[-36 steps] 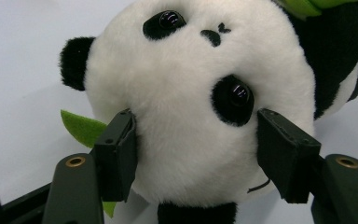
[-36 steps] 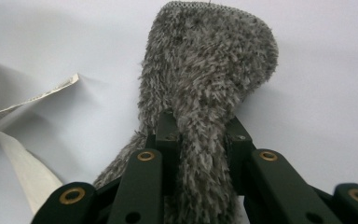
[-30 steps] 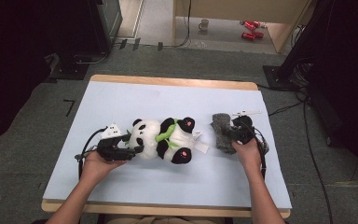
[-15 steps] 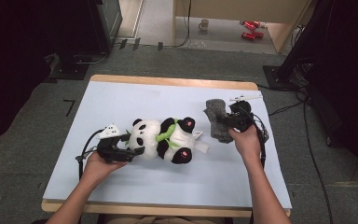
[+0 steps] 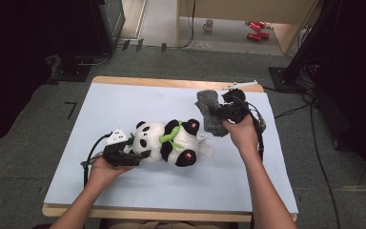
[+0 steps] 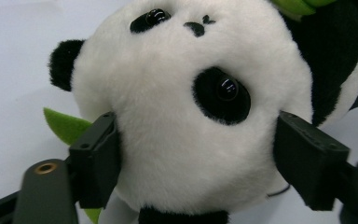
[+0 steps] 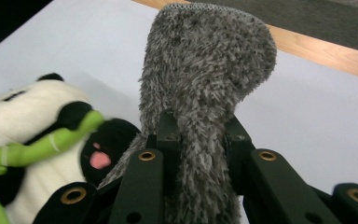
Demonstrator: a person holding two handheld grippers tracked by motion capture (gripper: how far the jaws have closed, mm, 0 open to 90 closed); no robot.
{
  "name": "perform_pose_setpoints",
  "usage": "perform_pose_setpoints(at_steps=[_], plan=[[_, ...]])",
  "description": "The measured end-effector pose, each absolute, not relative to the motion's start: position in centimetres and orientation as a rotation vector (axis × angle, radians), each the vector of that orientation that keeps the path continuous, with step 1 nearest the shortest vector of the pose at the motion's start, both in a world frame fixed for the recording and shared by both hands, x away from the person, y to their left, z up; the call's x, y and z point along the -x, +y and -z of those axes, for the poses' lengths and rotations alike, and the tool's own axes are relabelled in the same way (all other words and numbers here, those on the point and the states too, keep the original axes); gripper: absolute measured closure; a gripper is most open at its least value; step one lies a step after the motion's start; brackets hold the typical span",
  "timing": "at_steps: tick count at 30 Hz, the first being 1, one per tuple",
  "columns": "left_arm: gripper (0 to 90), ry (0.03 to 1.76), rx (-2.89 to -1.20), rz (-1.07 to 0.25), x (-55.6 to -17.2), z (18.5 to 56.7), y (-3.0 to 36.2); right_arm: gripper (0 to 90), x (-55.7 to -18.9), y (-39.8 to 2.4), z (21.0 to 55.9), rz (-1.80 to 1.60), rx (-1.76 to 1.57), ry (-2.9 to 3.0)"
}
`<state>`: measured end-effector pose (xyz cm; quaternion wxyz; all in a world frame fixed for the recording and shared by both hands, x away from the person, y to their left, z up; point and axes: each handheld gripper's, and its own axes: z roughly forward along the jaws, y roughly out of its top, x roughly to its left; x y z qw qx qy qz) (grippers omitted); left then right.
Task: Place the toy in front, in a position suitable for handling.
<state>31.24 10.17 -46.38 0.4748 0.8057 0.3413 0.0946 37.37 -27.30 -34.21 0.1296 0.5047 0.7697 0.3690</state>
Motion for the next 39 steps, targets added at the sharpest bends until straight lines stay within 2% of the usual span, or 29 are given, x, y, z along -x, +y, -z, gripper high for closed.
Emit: perform_pose_setpoints(at_steps=[1,6,13,16,28,39], plan=[[27.9,0.837,-1.971,-0.228,-31.2,46.3,10.2,74.9,-37.6,-26.4,33.6,-1.081,-1.439,2.251],[30.7,0.857,-1.974,-0.171,-31.9,46.0,10.4,74.7,-38.1,-24.2,32.8,-1.098,-1.402,2.289],[31.3,0.848,-1.981,-0.188,-31.8,45.9,10.4,74.8,-39.5,-20.1,33.0,-1.131,-1.386,2.375],[34.5,0.841,-1.978,-0.169,-32.0,45.8,10.7,74.8,-39.9,-18.2,33.2,-1.114,-1.367,2.414],[33.8,0.853,-1.978,-0.18,-32.0,45.7,10.6,74.5,-41.4,-12.0,34.0,-1.126,-1.261,2.531],[33.5,0.839,-1.997,-0.21,-32.1,45.5,10.5,74.3,-41.9,-6.0,36.5,-1.117,-1.197,2.692]])
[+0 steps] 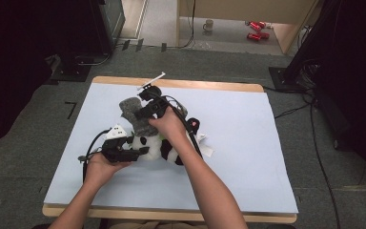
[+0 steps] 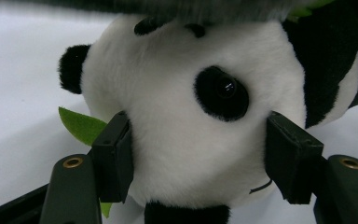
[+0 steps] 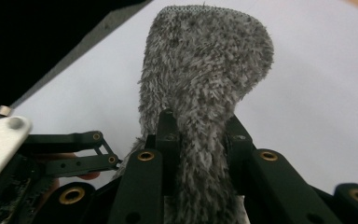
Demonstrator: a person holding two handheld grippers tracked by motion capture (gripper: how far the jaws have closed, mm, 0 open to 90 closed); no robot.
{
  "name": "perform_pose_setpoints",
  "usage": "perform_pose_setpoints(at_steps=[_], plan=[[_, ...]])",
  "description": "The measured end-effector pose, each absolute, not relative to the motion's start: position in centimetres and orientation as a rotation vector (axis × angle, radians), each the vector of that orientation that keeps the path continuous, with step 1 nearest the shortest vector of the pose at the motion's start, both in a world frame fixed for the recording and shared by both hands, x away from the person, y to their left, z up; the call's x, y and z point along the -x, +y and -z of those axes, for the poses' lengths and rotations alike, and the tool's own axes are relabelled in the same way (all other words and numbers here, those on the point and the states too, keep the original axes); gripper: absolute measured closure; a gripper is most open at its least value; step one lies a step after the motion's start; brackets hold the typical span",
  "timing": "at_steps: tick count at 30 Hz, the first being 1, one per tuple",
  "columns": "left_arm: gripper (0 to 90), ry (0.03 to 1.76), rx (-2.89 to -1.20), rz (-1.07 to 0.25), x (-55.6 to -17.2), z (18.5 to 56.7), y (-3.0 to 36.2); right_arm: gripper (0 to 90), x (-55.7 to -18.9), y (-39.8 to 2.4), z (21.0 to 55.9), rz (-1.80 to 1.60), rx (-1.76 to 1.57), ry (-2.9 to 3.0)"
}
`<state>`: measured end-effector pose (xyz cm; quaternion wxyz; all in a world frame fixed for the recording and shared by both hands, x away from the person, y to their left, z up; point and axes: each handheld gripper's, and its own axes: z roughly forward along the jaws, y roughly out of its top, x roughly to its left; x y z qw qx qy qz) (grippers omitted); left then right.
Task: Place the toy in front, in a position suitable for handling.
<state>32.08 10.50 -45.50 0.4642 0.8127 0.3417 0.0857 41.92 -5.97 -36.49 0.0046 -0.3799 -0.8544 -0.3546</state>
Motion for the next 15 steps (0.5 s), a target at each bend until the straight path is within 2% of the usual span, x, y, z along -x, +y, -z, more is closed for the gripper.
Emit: perform_pose_setpoints(at_steps=[7,15], plan=[[35.3,0.853,-2.003,-0.22,-32.0,45.6,10.4,74.9,-42.0,-5.0,38.8,0.947,1.166,-2.763],[42.9,0.877,-2.011,-0.222,-31.7,45.6,10.0,75.5,-42.2,-8.8,38.9,0.938,1.294,-2.741]])
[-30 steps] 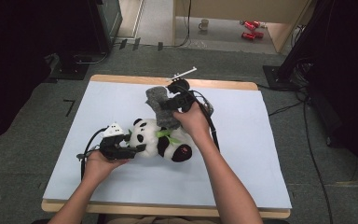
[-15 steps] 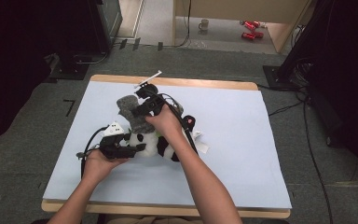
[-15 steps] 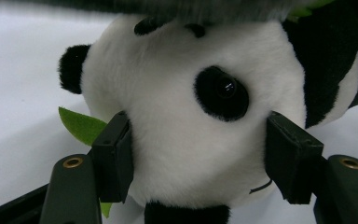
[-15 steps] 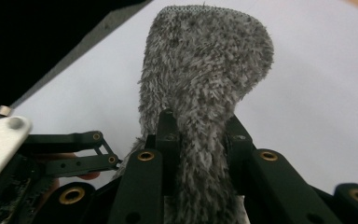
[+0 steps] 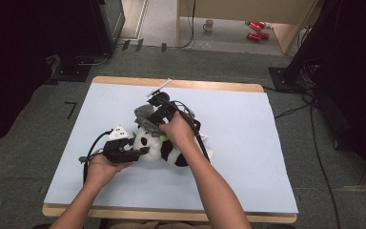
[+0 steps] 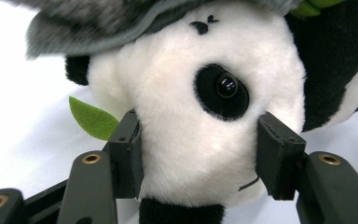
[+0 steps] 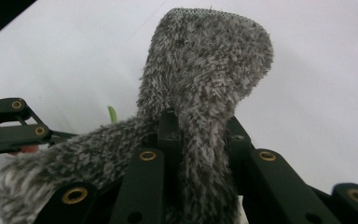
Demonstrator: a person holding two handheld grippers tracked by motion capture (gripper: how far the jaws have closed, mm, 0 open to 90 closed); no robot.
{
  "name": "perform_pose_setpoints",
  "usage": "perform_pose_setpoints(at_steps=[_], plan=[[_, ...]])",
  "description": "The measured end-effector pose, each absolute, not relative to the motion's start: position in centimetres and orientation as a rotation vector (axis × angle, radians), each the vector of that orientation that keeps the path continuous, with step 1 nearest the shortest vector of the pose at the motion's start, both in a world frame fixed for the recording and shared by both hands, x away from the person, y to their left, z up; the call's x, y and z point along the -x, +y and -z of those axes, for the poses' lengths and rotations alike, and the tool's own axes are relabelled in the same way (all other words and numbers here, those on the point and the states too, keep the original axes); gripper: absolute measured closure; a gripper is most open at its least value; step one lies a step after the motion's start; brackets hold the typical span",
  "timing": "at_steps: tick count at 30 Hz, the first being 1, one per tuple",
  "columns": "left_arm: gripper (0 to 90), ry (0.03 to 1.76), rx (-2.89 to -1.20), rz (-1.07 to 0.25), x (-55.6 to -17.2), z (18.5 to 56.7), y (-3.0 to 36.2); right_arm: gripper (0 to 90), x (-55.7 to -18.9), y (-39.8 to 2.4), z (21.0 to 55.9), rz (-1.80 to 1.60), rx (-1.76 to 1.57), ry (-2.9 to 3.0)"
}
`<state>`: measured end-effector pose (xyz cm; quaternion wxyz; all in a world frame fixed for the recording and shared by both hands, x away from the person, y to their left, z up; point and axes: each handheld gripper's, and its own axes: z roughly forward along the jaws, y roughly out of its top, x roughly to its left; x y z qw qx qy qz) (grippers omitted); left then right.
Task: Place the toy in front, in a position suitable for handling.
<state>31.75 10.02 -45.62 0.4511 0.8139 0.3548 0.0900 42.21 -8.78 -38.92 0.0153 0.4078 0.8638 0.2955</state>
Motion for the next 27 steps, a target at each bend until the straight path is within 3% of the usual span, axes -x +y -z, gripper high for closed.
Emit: perform_pose_setpoints(at_steps=[15,27], plan=[[43.7,0.888,-1.998,-0.2,-31.8,45.6,10.0,76.1,-40.8,-13.6,38.3,-0.76,-1.213,2.6],[43.6,0.887,-1.992,-0.186,-31.9,45.7,10.2,76.8,-40.9,-19.5,37.1,-0.745,-1.372,2.5]])
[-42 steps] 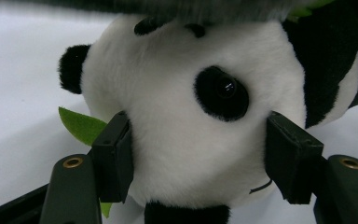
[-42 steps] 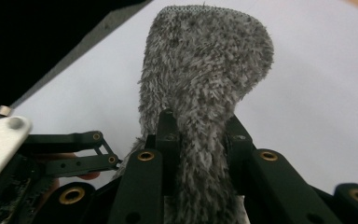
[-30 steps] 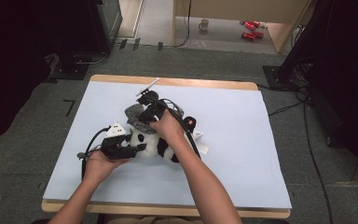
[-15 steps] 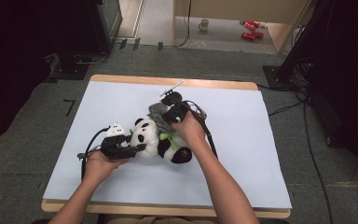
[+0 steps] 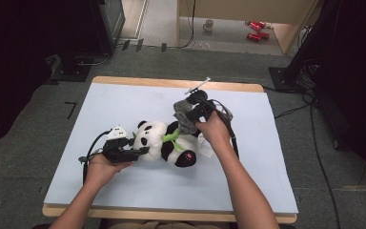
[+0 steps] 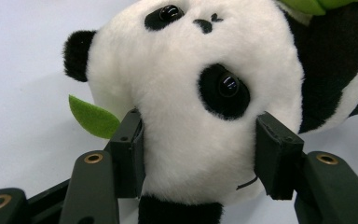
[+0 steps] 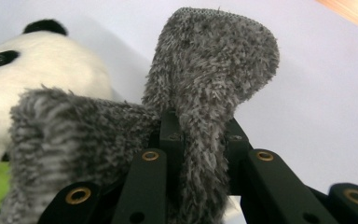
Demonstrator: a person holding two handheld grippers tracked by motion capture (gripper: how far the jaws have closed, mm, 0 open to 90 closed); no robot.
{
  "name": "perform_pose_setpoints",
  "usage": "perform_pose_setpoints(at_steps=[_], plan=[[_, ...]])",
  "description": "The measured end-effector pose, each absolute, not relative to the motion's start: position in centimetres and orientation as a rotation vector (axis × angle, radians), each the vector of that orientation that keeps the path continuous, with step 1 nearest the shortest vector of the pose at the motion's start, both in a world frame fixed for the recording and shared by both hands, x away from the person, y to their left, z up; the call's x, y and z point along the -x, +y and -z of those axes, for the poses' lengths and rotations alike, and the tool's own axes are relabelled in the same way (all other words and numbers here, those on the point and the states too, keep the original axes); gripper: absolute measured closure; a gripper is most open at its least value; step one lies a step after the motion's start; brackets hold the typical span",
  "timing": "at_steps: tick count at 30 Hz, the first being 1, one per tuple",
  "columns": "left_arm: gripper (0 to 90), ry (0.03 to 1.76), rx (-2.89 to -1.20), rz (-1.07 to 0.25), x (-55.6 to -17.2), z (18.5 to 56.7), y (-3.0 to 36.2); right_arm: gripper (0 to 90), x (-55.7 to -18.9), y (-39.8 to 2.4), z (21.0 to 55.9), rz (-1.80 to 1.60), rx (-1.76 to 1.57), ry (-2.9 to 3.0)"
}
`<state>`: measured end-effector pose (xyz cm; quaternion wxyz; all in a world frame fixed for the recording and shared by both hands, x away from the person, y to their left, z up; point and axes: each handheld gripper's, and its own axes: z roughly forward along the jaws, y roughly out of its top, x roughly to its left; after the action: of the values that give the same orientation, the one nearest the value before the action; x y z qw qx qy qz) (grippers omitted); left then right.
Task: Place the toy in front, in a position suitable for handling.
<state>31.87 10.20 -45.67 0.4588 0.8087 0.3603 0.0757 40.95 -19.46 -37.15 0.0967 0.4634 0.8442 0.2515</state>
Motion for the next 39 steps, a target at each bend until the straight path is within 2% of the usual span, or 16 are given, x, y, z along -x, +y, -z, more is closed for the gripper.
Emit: perform_pose_setpoints(at_steps=[7,17,30,39], plan=[[43.5,0.893,-1.988,-0.199,-31.7,45.7,10.2,76.9,-41.0,-20.0,34.8,-0.837,-1.367,2.446],[43.1,0.885,-1.987,-0.195,-31.7,45.7,10.2,76.8,-41.6,-13.6,33.2,-0.93,-1.243,2.53],[42.8,0.883,-1.985,-0.196,-31.8,45.8,10.3,76.5,-42.3,-6.6,35.4,-1.035,-1.207,2.664],[42.4,0.887,-1.984,-0.187,-31.8,45.8,10.3,76.0,-42.5,-7.3,38.7,-0.955,-1.257,2.702]])
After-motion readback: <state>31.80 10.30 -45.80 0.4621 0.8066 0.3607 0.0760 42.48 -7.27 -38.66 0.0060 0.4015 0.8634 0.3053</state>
